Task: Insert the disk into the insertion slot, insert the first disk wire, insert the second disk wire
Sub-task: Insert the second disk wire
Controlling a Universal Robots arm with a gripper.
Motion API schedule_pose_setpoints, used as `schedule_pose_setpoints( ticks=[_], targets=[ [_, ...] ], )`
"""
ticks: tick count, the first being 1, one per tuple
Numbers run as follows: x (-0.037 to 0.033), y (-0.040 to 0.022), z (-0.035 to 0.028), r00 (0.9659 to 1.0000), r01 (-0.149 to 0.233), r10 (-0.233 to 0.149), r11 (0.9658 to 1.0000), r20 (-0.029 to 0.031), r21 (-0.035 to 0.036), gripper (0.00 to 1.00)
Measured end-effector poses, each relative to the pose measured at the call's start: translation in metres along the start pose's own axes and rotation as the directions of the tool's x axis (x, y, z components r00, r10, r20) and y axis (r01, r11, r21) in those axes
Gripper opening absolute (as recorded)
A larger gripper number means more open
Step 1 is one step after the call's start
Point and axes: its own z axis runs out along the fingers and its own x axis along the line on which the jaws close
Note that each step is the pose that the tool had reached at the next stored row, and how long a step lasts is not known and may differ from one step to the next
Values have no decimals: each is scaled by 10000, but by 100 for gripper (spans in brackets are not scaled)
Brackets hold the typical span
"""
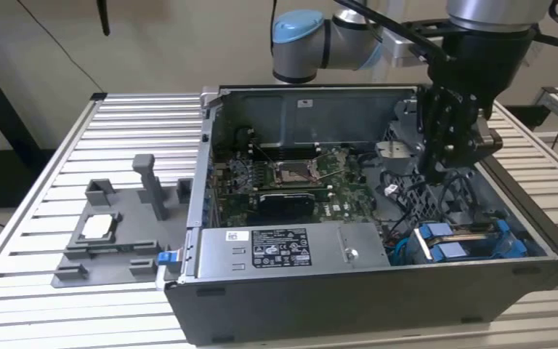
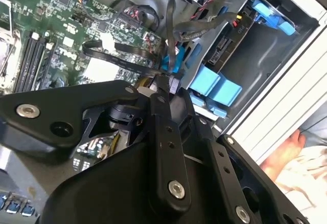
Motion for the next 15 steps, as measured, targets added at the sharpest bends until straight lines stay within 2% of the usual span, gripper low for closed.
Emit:
schedule_pose_setpoints(
  ticks=[5,8,9,10,15],
  targets=[
    [-3,1,38,9998,14,-14,10000,-215,28,27],
    [-12,2,48,9992,23,-21,10000,-391,40,27],
    [-13,2,50,9991,26,-24,10000,-431,40,25],
    [-13,2,52,9990,26,-24,10000,-449,41,19],
    [-13,2,51,9988,27,-25,10000,-488,42,16]
  ],
)
